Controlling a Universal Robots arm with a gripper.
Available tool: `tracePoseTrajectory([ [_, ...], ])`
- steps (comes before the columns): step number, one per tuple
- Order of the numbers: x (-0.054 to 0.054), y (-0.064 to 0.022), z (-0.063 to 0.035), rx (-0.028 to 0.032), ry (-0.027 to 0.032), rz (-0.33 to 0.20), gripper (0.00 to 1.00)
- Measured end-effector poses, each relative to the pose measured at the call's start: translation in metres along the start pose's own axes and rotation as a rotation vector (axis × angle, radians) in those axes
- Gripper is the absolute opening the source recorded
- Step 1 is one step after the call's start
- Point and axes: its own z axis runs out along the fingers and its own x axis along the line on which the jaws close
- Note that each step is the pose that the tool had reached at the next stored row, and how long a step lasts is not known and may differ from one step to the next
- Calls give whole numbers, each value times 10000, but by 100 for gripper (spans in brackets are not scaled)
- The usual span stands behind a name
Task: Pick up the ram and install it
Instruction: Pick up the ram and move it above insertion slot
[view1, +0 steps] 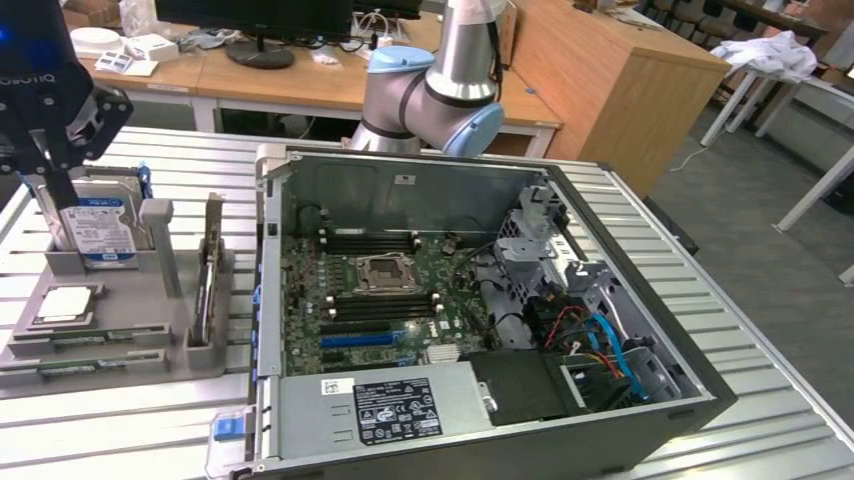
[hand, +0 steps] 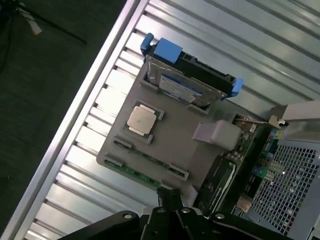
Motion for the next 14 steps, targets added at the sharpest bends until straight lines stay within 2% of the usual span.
tracePoseTrajectory([
  [14, 0, 0, 9, -59, 114, -2542, 11],
])
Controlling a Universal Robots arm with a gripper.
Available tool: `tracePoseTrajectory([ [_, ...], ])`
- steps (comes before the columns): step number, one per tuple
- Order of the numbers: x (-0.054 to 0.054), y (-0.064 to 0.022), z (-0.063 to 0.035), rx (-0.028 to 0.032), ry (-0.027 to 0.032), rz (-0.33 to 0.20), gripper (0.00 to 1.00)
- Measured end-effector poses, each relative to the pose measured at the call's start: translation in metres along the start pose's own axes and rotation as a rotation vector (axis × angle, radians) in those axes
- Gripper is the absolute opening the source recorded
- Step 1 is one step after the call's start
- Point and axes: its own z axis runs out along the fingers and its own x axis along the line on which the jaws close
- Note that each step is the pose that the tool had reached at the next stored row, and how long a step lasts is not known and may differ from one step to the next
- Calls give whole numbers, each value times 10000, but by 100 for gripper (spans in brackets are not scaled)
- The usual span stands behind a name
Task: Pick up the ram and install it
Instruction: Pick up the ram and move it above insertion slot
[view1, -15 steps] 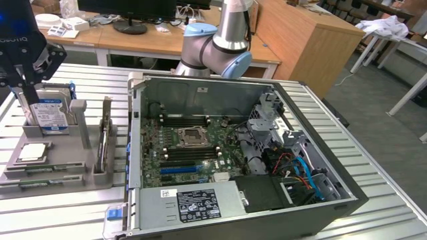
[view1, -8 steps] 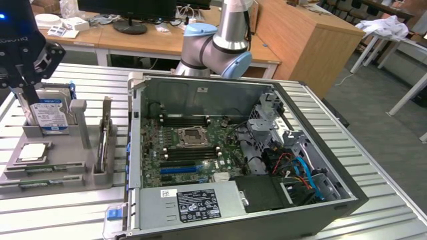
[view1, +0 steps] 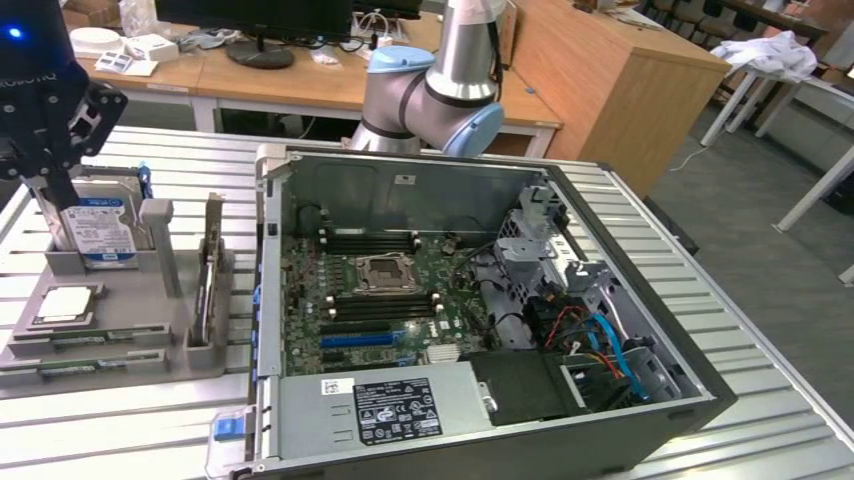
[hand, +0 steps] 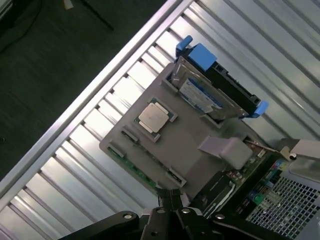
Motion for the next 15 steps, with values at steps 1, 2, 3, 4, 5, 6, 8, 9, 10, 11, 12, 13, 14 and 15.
tracePoseTrajectory([
  [1, 0, 0, 1, -4, 9, -185, 11],
  [2, 0, 0, 3, -8, 17, -364, 11],
  [3, 0, 0, 5, -12, 25, -544, 11],
  [4, 0, 0, 6, -16, 34, -723, 11],
  [5, 0, -1, 7, -21, 42, -903, 11],
  [6, 0, -1, 8, -25, 49, -1083, 11],
  [8, 0, -1, 11, -33, 65, -1453, 11],
  [9, 0, -1, 12, -37, 74, -1632, 11],
  [10, 0, -1, 14, -42, 82, -1812, 11],
  [11, 1, -1, 15, -45, 90, -1991, 11],
  [12, 1, -1, 16, -50, 99, -2171, 11],
  [13, 1, -1, 17, -54, 107, -2351, 11],
  [14, 1, -1, 19, -58, 116, -2547, 11],
  [15, 1, -1, 20, -63, 123, -2727, 11],
])
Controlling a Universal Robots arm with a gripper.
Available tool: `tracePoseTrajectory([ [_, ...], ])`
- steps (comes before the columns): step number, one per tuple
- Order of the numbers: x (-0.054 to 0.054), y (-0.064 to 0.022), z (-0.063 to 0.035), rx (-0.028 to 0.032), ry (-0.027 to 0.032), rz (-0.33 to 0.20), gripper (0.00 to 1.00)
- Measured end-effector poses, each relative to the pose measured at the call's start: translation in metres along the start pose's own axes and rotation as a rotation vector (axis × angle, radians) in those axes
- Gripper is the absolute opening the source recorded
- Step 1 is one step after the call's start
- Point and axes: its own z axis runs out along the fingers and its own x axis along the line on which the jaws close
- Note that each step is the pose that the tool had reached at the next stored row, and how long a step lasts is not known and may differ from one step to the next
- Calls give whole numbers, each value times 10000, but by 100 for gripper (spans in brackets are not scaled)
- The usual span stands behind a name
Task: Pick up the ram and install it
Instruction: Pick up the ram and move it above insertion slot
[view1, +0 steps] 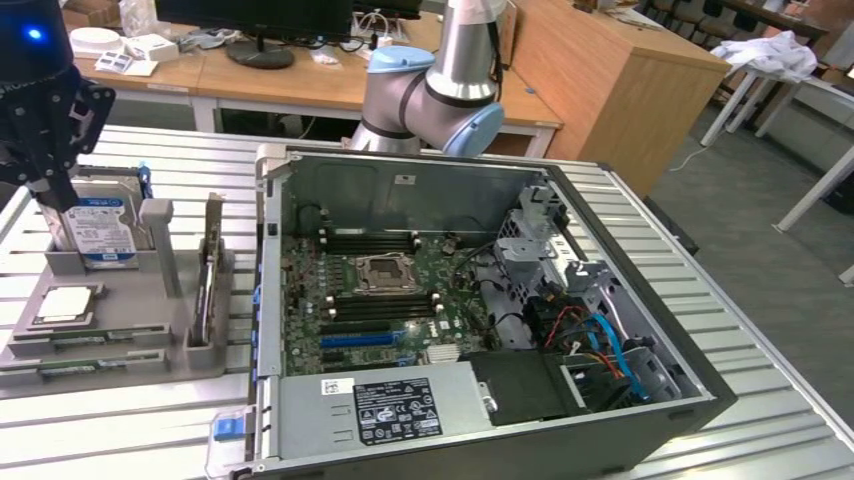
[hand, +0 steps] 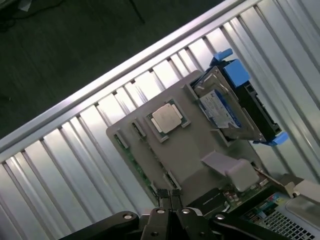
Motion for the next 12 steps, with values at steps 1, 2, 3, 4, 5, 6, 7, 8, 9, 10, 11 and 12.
tracePoseTrajectory([
  [1, 0, 0, 1, -4, 8, -179, 11],
  [2, 0, 0, 3, -9, 17, -358, 11],
  [3, 0, 0, 4, -12, 24, -544, 11],
  [4, 0, 0, 5, -17, 33, -723, 11],
  [5, 0, 0, 7, -21, 42, -903, 11],
  [6, 0, 0, 8, -25, 49, -1083, 11],
  [7, 0, 0, 10, -30, 56, -1262, 11],
  [8, 0, 0, 11, -34, 65, -1453, 11],
  [9, 0, -1, 13, -38, 74, -1633, 11],
  [10, 0, -1, 14, -42, 82, -1813, 11],
  [11, 0, -1, 16, -46, 90, -1998, 11],
  [12, 0, -1, 17, -50, 98, -2178, 11],
])
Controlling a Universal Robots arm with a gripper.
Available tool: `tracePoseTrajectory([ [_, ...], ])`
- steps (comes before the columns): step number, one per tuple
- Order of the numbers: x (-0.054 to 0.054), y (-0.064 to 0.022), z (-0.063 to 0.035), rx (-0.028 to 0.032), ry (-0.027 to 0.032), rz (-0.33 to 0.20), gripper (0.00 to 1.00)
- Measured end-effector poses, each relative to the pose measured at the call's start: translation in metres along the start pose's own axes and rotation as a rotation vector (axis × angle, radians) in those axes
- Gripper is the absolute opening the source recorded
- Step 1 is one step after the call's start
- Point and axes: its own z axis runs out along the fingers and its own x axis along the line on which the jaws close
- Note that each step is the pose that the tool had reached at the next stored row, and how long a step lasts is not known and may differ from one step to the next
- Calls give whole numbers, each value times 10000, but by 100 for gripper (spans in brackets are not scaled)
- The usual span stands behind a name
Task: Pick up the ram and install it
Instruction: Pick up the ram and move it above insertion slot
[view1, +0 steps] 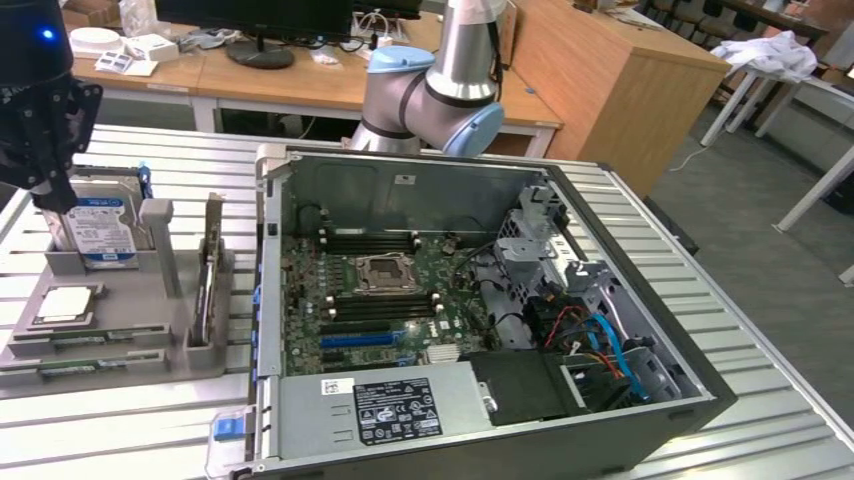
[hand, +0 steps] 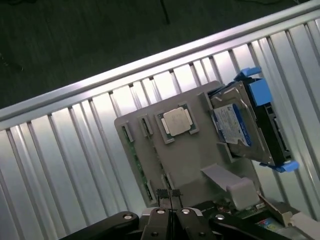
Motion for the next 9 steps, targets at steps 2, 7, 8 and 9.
tracePoseTrajectory([
  [2, 0, 0, 3, -9, 17, -359, 11],
  [7, 0, 0, 11, -30, 58, -1273, 11],
  [8, 0, 0, 13, -34, 65, -1453, 11],
  [9, 0, 0, 14, -38, 73, -1632, 11],
])
